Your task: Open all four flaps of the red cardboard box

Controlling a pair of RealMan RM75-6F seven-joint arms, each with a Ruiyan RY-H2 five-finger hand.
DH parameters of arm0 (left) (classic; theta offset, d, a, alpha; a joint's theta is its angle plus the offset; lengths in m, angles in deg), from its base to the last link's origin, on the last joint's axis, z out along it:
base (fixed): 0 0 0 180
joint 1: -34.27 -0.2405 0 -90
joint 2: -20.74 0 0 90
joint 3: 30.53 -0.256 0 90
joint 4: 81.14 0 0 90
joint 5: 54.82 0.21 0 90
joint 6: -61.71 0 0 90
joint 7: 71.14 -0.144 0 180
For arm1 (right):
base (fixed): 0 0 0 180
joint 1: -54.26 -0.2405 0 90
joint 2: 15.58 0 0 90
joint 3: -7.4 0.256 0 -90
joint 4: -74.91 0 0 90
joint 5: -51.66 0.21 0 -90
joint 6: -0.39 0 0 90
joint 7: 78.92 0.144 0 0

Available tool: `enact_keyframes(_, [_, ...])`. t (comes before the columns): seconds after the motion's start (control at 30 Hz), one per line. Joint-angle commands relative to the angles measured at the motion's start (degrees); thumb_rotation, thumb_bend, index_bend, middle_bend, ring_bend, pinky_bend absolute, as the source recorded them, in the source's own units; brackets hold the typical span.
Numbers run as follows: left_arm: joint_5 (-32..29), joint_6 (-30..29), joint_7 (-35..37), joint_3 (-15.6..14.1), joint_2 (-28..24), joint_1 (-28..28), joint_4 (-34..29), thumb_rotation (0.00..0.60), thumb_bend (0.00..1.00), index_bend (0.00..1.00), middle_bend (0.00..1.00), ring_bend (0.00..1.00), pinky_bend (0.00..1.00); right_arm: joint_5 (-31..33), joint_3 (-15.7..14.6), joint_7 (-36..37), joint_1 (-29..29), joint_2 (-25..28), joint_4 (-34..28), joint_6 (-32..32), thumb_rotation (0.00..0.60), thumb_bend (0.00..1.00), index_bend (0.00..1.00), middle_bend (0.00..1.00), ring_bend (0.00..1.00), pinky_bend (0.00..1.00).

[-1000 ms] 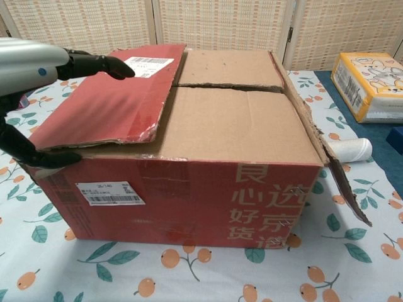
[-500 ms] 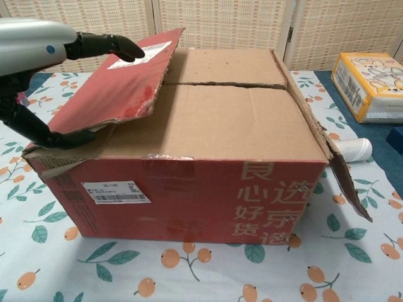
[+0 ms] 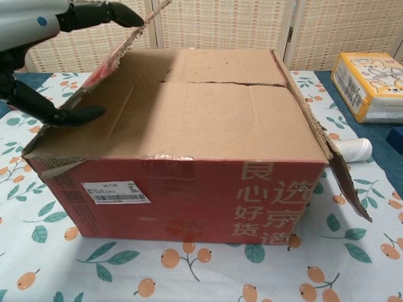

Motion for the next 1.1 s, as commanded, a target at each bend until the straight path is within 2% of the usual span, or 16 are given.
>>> enact_keyframes(0.03, [1.8, -0.8, 1.1, -0.5, 0.3, -0.7, 0.8, 0.521, 0.4, 0.0, 0.07, 0.04, 0.09, -0.1, -0.1, -0.2, 0.1, -0.1, 0.0, 0.1, 0.6, 0.4, 0.0, 0.0, 0.0, 0.0])
enact_keyframes(0.43, [6.8, -3.0, 2.5, -1.3, 0.4, -2.8, 2.1, 0.515, 0.4, 0.0, 0.05, 0.04, 0.08, -0.3, -0.3, -0.2, 0.3, 0.1, -0.1, 0.1, 0.6, 0.4, 0.0, 0.0, 0.0, 0.0])
enact_keyframes(0.63, [8.7, -4.3, 4.7, -0.9, -0.4, -4.1, 2.4, 0.482, 0.36, 0.0, 0.03, 0.03, 0.08, -0.6, -0.4, -0.7, 0.5, 0.0, -0.1, 0.4, 0.6, 0.4, 0.0, 0.0, 0.0, 0.0])
enact_keyframes(1.1, [13.2, -6.7, 7.7, -0.4, -1.4, -6.9, 3.6, 0.501, 0.36, 0.0, 0.03, 0.02, 0.07, -0.7, -0.6, -1.2, 0.8, 0.0, 0.0, 0.4, 0.6, 0.4, 0.0, 0.0, 0.0, 0.0])
